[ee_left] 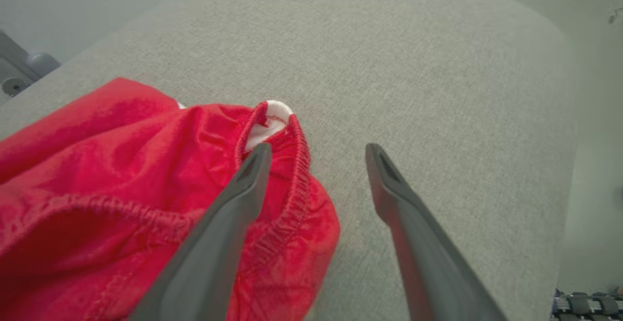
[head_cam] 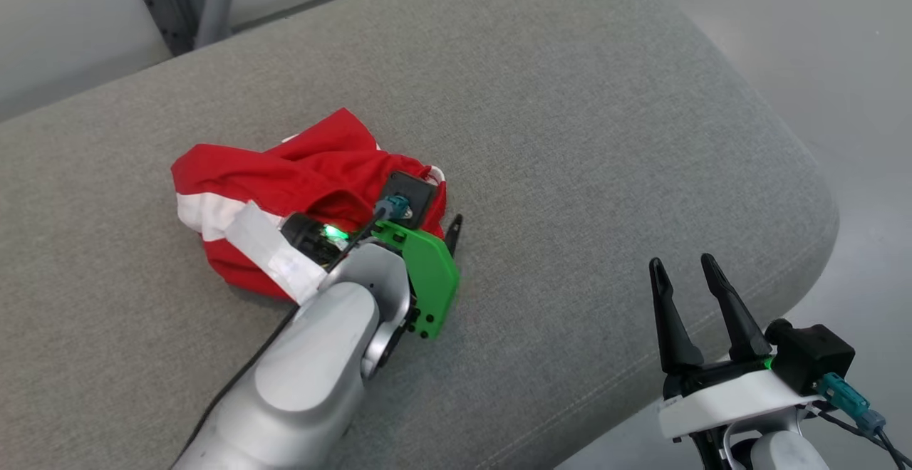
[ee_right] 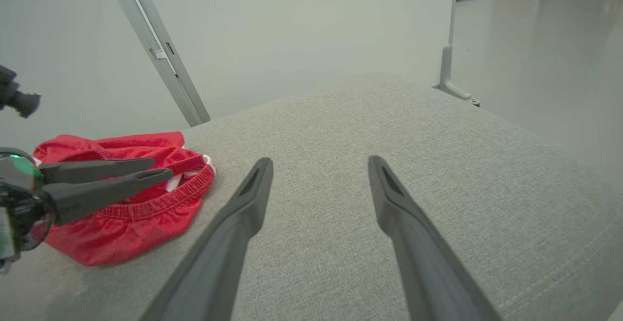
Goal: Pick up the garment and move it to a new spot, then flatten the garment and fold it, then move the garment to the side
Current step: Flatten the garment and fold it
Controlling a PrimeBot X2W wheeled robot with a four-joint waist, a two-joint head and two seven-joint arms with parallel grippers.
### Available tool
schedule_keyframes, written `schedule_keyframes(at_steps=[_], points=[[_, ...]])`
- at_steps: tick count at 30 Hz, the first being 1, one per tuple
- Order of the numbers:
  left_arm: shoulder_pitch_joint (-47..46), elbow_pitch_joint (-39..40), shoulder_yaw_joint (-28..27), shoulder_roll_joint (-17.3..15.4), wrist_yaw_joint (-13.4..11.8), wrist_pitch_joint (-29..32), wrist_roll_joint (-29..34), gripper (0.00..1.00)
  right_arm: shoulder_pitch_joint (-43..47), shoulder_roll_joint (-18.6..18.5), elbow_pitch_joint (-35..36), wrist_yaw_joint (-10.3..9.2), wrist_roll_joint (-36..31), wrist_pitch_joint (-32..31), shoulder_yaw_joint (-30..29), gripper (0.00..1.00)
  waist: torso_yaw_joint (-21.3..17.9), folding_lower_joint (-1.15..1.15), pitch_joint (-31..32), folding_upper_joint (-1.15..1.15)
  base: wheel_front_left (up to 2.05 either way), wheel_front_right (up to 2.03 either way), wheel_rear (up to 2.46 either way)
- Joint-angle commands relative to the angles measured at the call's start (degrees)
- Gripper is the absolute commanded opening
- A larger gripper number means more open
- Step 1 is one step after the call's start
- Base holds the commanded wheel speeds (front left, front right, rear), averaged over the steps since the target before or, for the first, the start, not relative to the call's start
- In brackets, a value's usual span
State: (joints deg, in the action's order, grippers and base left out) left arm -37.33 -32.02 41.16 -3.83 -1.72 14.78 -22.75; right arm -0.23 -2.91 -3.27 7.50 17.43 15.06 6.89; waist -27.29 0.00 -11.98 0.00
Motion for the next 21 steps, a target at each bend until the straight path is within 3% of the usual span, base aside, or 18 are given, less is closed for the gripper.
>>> schedule_keyframes(at_steps=[1, 13, 14, 16, 17, 21], points=[[-1.25, -0.56, -0.11, -0.86, -0.32, -0.36, 0.57, 1.00, -0.65, 0.03, 0.31, -0.02, 0.34, 0.21, 0.12, 1.00, -3.23, 0.00, -3.97, 0.00, 0.00, 0.00, 0.00], [-5.73, -9.14, 2.37, -0.43, 0.20, -3.01, 2.71, 1.00, -1.89, 0.02, 0.22, -0.02, 2.01, 0.21, 1.43, 1.00, -4.76, 0.00, -6.44, 0.00, 0.00, 0.00, 0.00], [-5.94, -9.63, 2.56, -0.37, 0.00, -3.02, 2.89, 0.85, -2.10, 0.00, 0.27, -0.02, 2.20, 0.21, 1.57, 1.00, -4.97, 0.00, -6.42, 0.00, 0.00, 0.00, 0.00], [-6.51, -10.38, 2.74, -0.22, -0.42, -3.88, 3.09, 0.22, -2.24, 0.01, 0.37, -0.02, 2.29, 0.21, 1.55, 1.00, -5.05, 0.00, -6.37, 0.00, 0.00, 0.00, 0.00], [-6.58, -10.85, 2.87, -0.17, -0.42, -4.20, 3.14, 0.00, -2.26, 0.00, 0.45, -0.02, 2.38, 0.21, 1.49, 1.00, -5.06, 0.00, -6.31, 0.00, 0.00, 0.00, 0.00], [-7.27, -12.84, 3.24, -0.08, -0.55, -5.37, 3.25, 0.00, -2.00, 0.00, 0.22, -0.02, 2.18, 0.21, 1.13, 1.00, -4.98, 0.00, -5.49, 0.00, 0.00, 0.00, 0.00]])
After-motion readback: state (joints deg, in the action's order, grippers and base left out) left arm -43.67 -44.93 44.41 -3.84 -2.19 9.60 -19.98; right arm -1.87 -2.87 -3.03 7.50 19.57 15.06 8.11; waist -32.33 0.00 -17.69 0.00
